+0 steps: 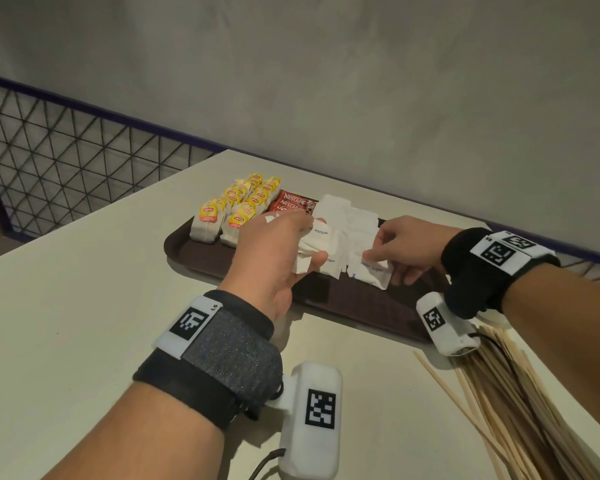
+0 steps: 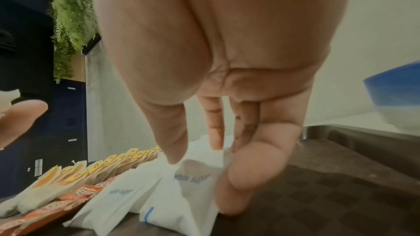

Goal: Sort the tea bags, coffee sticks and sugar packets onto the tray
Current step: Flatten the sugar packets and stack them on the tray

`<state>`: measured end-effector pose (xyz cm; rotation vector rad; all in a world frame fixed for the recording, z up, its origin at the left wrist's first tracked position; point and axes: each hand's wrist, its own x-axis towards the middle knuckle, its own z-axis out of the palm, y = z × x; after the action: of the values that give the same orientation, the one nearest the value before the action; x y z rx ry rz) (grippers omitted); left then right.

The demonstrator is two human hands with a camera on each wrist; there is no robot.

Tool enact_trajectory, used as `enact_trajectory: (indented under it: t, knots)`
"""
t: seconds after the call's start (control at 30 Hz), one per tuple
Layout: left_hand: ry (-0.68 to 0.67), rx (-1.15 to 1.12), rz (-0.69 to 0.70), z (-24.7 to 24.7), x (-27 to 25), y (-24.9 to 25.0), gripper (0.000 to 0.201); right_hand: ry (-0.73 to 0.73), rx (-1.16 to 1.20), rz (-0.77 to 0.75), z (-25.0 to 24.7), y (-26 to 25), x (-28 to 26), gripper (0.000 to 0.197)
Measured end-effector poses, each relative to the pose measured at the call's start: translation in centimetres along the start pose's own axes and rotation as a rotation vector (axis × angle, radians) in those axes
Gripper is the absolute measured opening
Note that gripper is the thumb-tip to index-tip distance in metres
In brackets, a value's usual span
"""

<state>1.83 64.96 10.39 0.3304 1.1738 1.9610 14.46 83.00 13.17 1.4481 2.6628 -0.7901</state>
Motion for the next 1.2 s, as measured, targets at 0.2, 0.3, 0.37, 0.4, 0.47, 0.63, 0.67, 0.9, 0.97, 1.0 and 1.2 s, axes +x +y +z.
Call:
enact_trajectory:
  t: [0.2,0.3,0.37,0.4,0.47,0.63,0.67,0.9,0.97,1.0,1.2]
  knots:
    - [-0.009,-0.014,-0.011,0.1,0.0,0.0,0.009,-0.026,-0.047,0.064,0.3,-0.3,-0.3,0.077]
    - [-0.011,-0.023,-0.020,0.1,0.0,0.0,0.013,-0.029,-0.058,0.076,0.7,-0.7,-0.3,0.077]
    - [-0.015,-0.050,-0.035,0.1,0.0,0.0,0.015,-0.015,-0.034,0.077,0.8,-1.2,-0.2,0.073]
    - [-0.018,-0.065,-0.045,0.1,0.0,0.1,0.014,-0.012,-0.018,0.077,0.9,-1.3,-0.1,0.077]
    - [-0.032,-0.098,-0.066,0.1,-0.1,0.3,0.009,0.001,-0.007,0.072,1.0,-1.5,0.3,0.087]
    - [-0.074,-0.158,-0.095,0.3,-0.4,0.4,0.016,0.042,-0.018,0.050,1.0,-1.6,0.7,0.085]
    - [-0.076,-0.155,-0.093,0.4,-0.4,0.4,0.018,0.047,-0.019,0.048,1.0,-1.6,0.8,0.084]
    - [-0.115,-0.043,-0.035,0.3,-0.3,-0.2,0.046,0.246,0.005,-0.020,-1.3,-1.6,-0.2,0.054]
    - [-0.147,0.005,-0.030,0.3,-0.3,-0.3,0.040,0.218,0.179,-0.101,-2.3,-2.4,-1.7,0.038]
    - [-0.162,0.027,-0.027,0.3,-0.3,-0.3,0.036,0.150,0.277,-0.142,-2.8,-3.0,-2.7,0.034]
    - [-0.199,0.142,-0.003,0.4,-0.4,-0.6,0.034,-0.173,0.258,-0.254,-3.4,-4.8,-6.5,0.026]
